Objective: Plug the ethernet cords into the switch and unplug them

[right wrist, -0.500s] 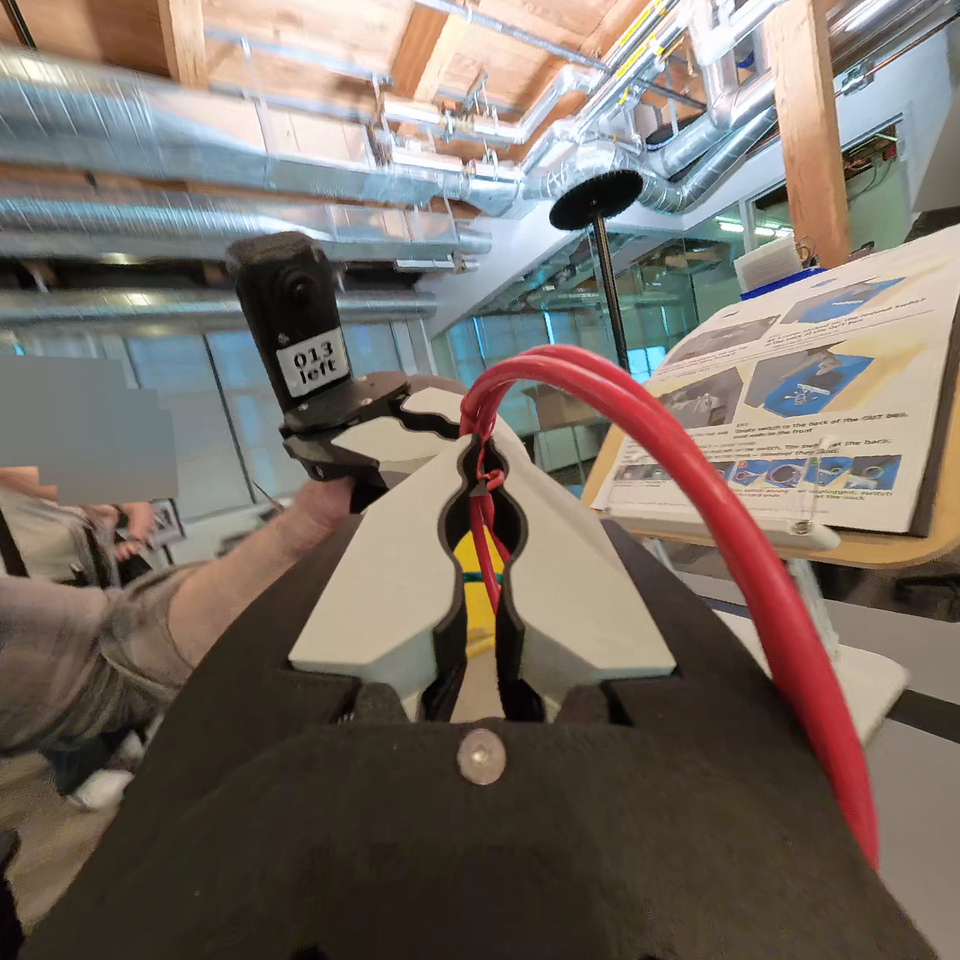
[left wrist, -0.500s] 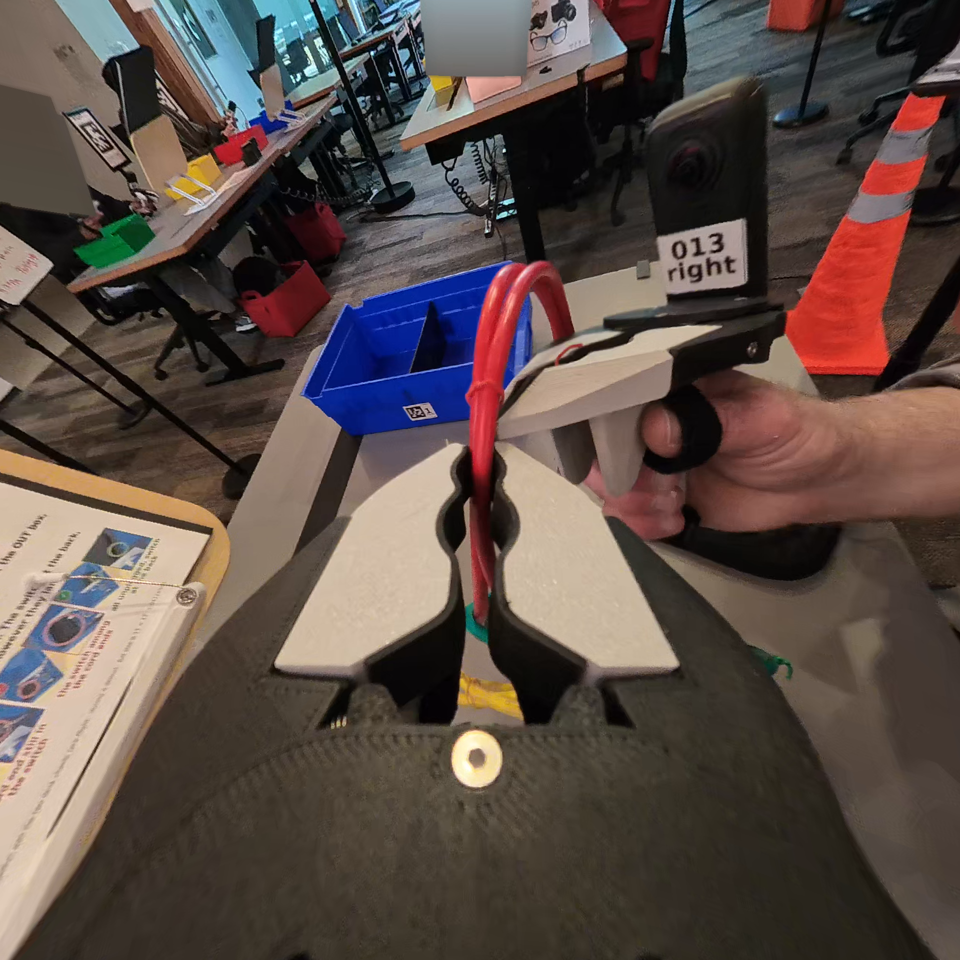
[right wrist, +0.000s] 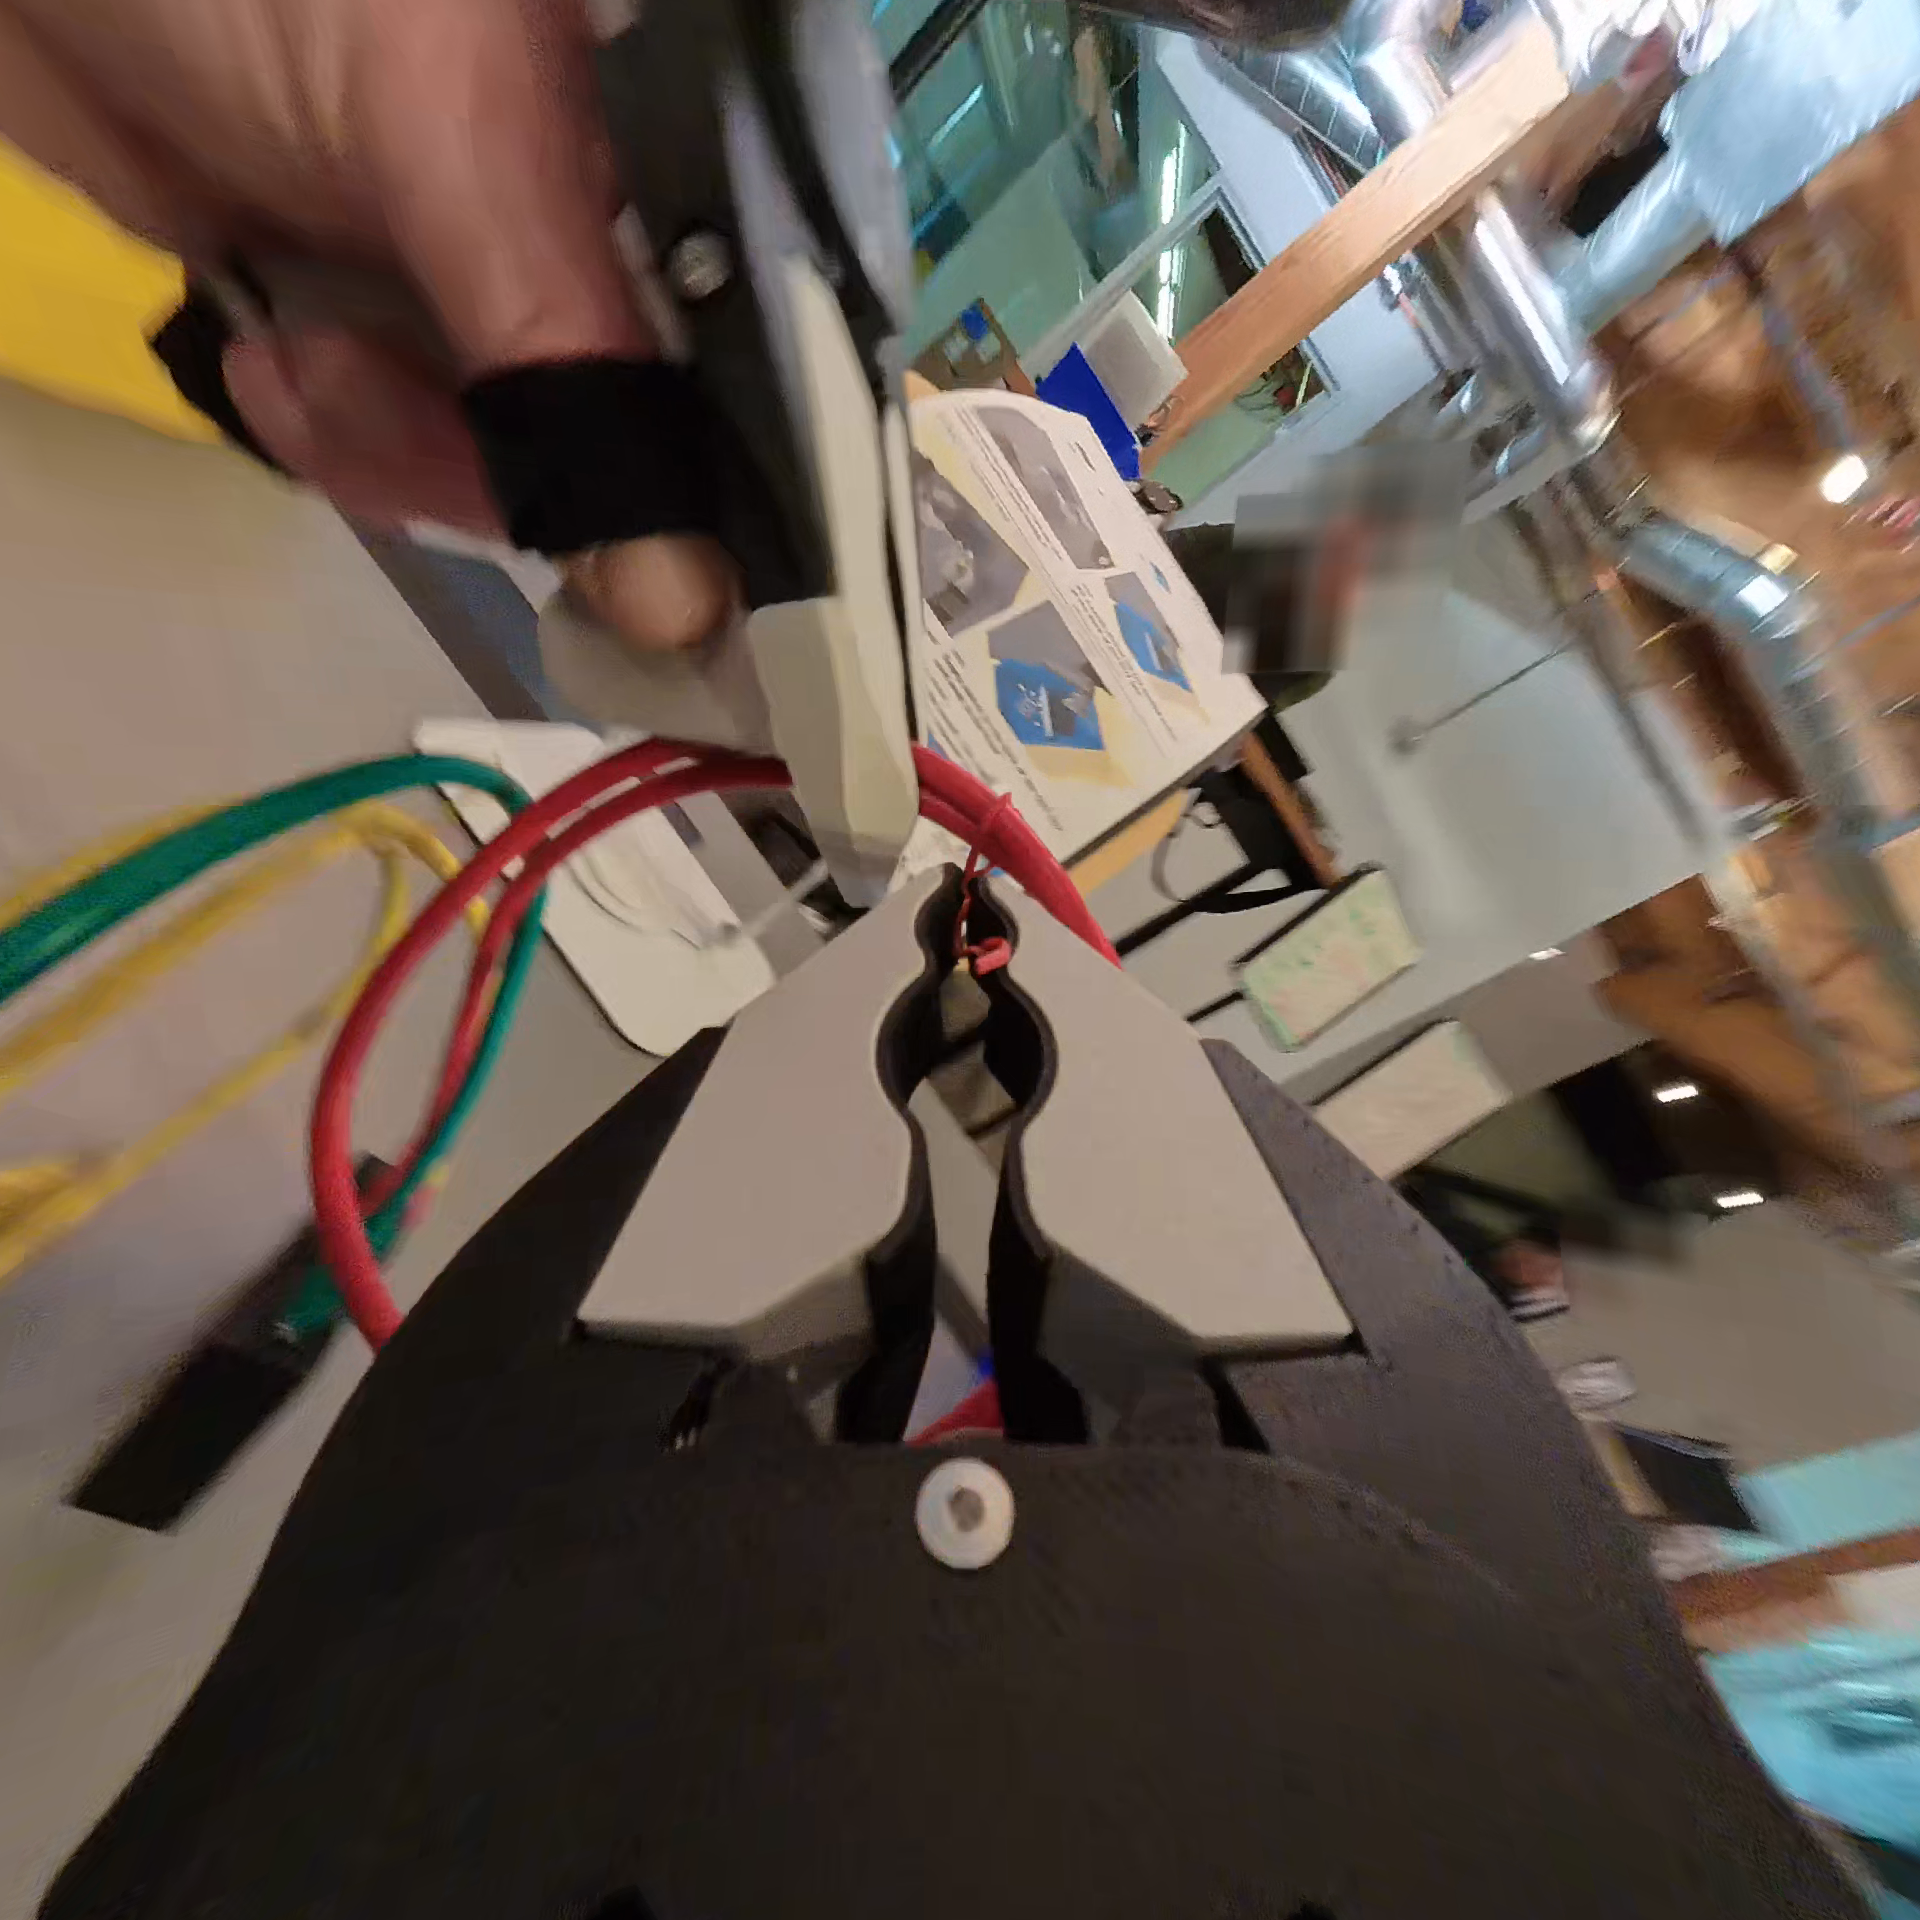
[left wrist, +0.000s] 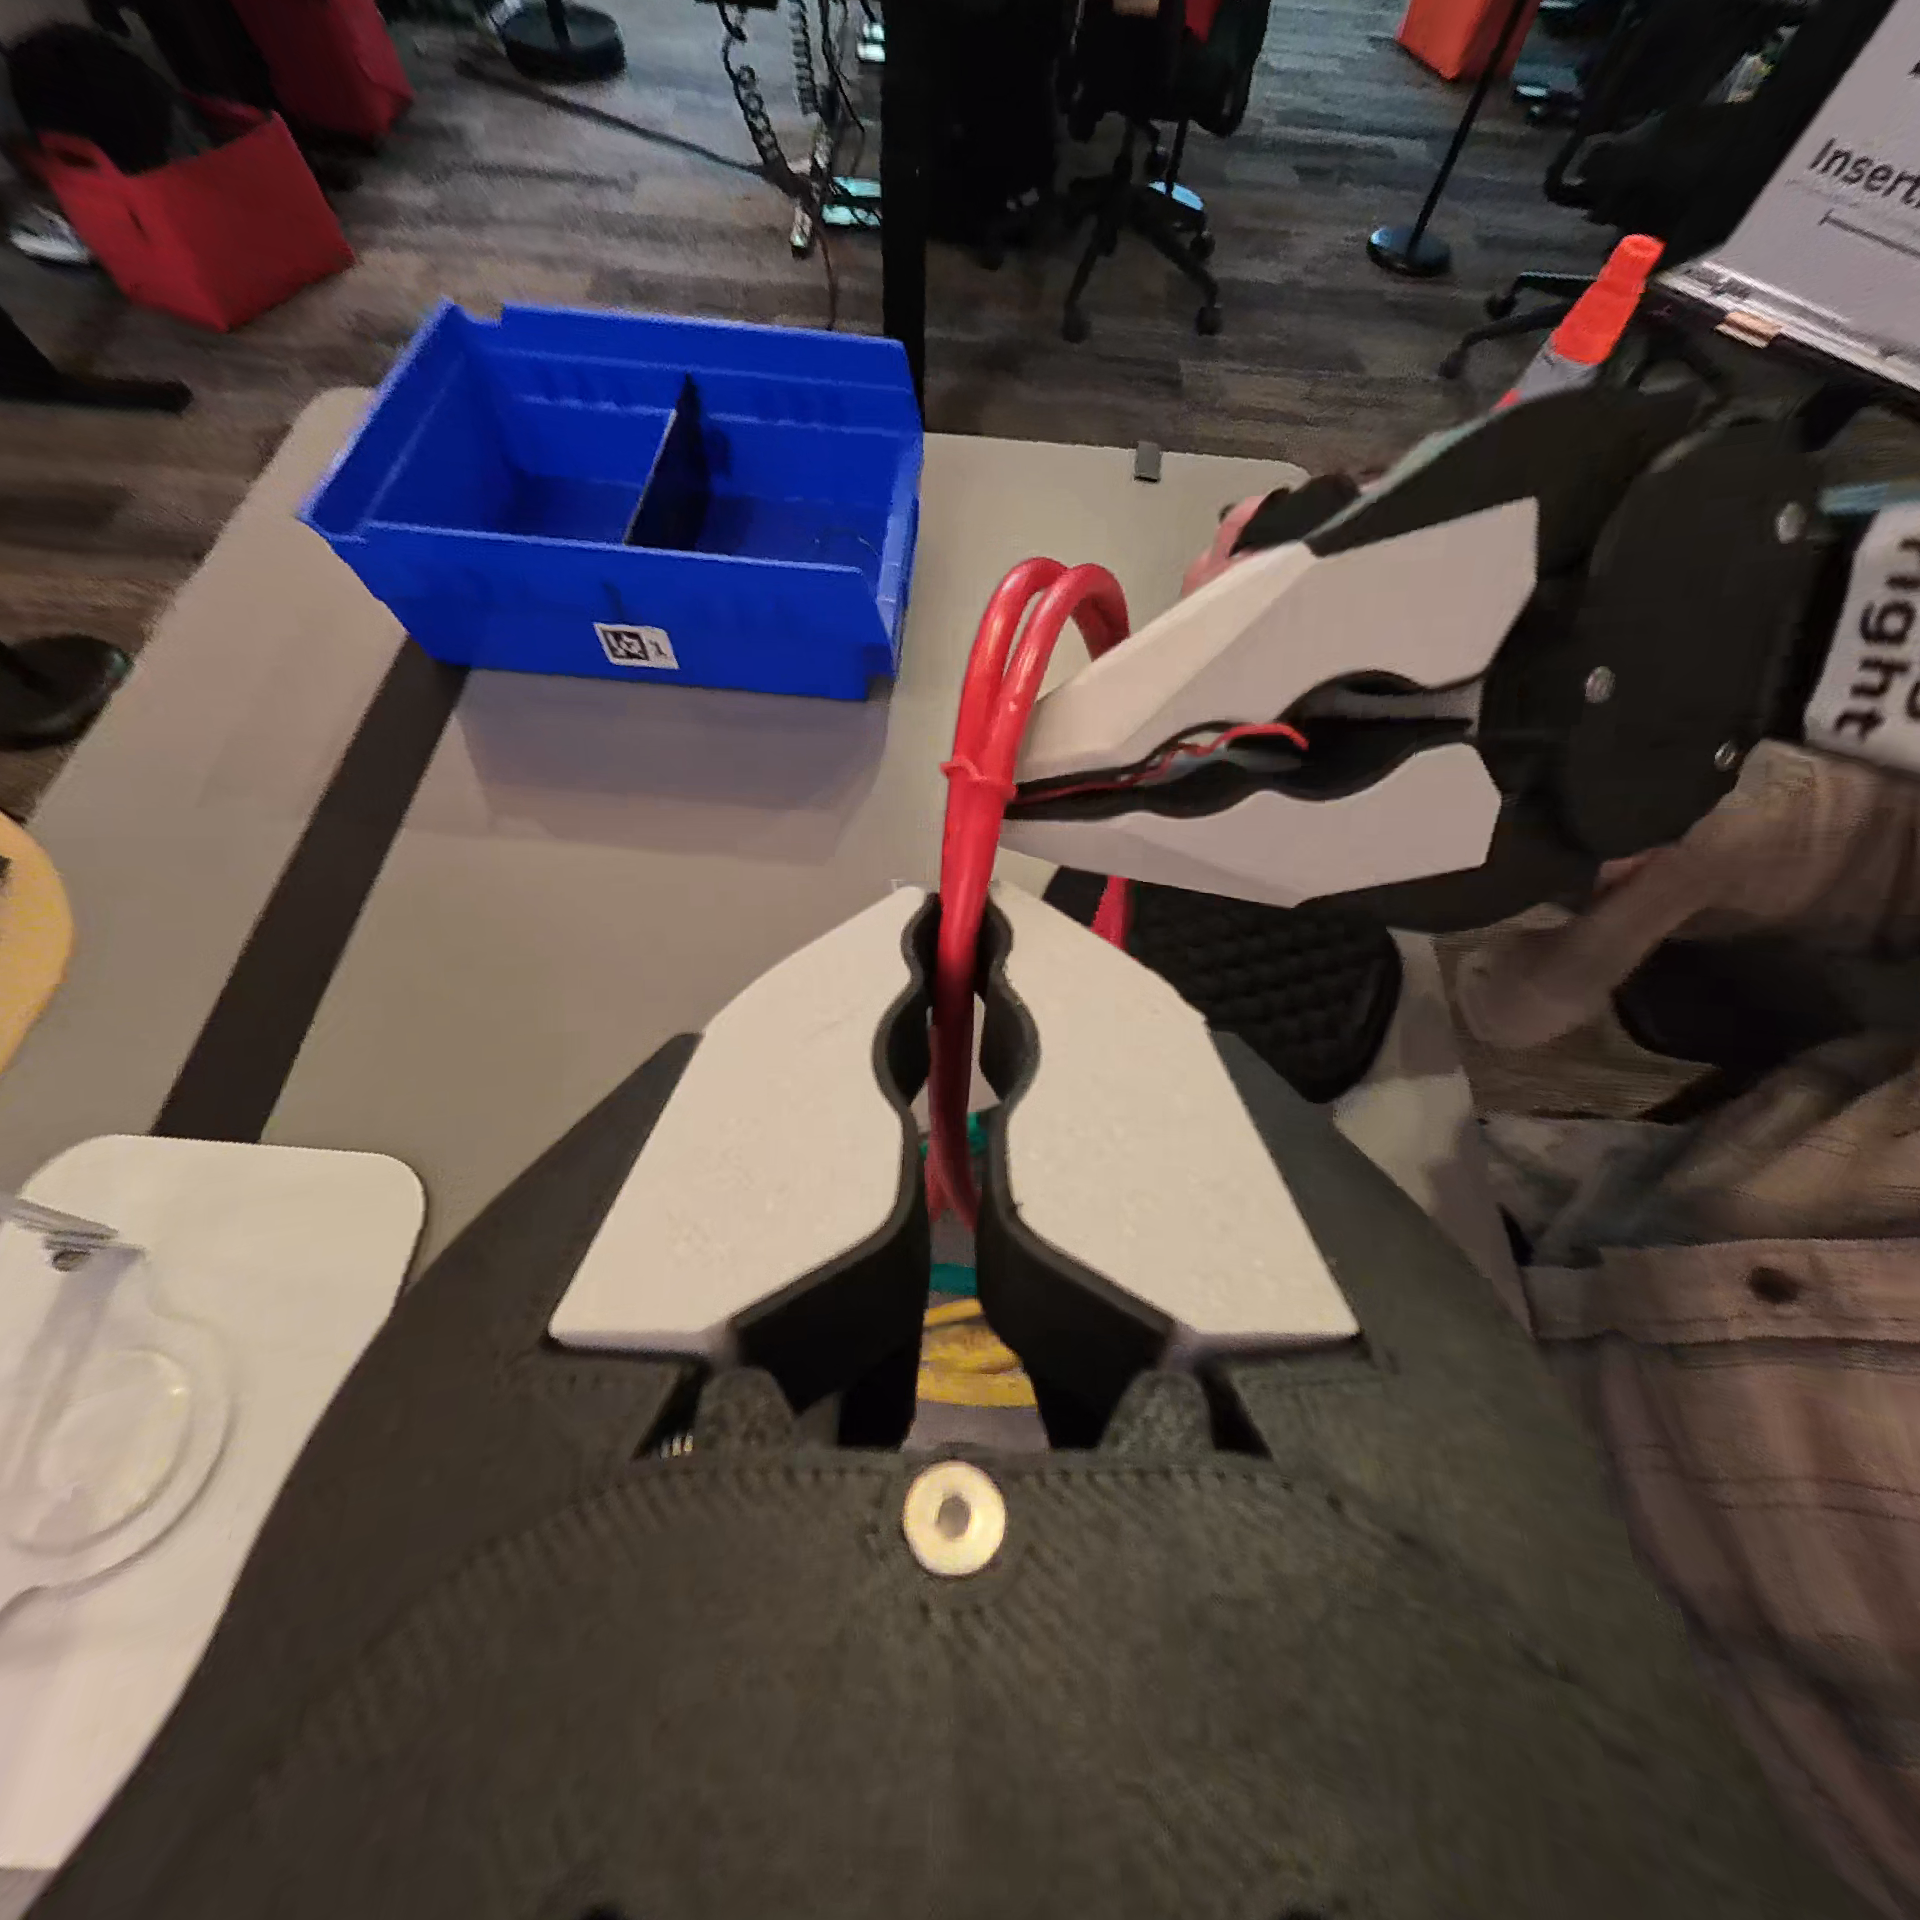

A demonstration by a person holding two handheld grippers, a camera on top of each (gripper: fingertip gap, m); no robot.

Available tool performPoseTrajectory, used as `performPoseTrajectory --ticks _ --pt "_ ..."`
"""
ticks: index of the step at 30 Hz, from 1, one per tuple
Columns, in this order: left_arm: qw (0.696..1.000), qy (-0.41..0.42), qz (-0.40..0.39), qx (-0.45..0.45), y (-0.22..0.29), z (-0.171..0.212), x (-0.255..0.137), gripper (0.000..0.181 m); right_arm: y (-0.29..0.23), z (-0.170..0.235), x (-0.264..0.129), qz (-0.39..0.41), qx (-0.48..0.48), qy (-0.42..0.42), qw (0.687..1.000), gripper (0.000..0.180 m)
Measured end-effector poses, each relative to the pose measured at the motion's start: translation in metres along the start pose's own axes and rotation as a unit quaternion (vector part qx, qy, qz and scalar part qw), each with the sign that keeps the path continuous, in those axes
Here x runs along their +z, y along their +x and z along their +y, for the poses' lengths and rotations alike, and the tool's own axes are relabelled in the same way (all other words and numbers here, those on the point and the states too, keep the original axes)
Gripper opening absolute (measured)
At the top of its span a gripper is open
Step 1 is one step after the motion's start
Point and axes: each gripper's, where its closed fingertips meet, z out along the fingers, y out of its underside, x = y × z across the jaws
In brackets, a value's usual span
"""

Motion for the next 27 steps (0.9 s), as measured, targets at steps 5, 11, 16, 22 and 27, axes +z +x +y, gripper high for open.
performPoseTrajectory --ticks 5,11,16,22,27 --pt "0.998 -0.049 0.015 -0.040 -0.008 0.006 0.004 0.005 -0.002 0.011 0.010 0.003 -0.185 -0.059 0.981 0.000" --pt "0.994 -0.049 0.068 -0.073 -0.010 0.012 0.011 0.008 -0.004 0.025 0.020 -0.034 -0.220 -0.066 0.973 0.000" --pt "0.993 0.009 0.114 -0.030 0.010 0.004 -0.004 0.044 -0.001 0.020 0.014 -0.033 -0.189 -0.041 0.981 0.000" --pt "0.993 0.047 0.063 0.092 -0.015 0.011 -0.046 0.036 0.003 0.012 0.005 -0.051 -0.120 -0.010 0.991 0.000" --pt "0.878 0.003 -0.234 0.417 -0.055 -0.004 -0.056 0.045 0.003 0.008 0.003 -0.100 -0.043 0.019 0.994 0.000"
